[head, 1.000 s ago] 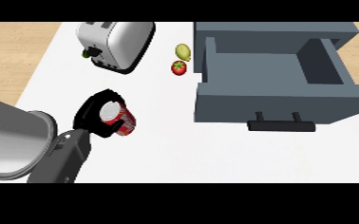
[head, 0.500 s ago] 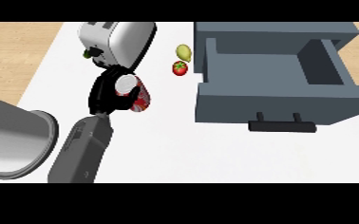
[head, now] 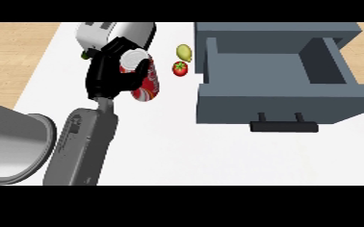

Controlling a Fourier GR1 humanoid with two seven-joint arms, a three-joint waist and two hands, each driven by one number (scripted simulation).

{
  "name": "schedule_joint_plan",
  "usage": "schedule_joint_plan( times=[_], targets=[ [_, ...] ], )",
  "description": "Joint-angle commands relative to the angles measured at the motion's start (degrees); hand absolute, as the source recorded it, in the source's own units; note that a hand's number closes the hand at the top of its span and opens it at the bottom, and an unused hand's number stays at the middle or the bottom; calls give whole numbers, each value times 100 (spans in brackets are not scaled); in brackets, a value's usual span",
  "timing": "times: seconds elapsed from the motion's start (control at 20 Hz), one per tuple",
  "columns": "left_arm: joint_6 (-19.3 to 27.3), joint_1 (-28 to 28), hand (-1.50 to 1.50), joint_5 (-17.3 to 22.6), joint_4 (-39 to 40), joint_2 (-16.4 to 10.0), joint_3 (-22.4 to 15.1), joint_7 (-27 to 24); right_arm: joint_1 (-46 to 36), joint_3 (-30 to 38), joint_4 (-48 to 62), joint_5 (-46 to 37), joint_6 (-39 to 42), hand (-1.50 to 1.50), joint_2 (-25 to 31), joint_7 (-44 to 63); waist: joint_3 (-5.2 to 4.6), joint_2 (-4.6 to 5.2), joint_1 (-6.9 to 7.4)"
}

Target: Pick up the can, place it into the drawer and close the drawer

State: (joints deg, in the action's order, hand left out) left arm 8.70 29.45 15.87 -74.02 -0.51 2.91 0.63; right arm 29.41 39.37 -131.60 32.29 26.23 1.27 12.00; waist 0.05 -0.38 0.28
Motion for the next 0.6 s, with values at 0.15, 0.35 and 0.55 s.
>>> schedule_joint_plan(
  times=[0.15, 0.35, 0.55],
  targets=[
    [654, 633, 150, -238, -567, -142, -232, 904, 29, -47, -280, -69, -18, -150, -119, 181, -5, 28, -71],
    [1180, 1090, 150, -471, -365, 49, -448, 1114, 188, -249, -247, 51, -15, -150, -122, 18, -3, 25, -117],
    [1488, 1600, 150, -352, -187, 50, -662, 1186, -246, 60, 274, -179, 232, -150, -120, -55, -3, 31, -102]
  ],
)
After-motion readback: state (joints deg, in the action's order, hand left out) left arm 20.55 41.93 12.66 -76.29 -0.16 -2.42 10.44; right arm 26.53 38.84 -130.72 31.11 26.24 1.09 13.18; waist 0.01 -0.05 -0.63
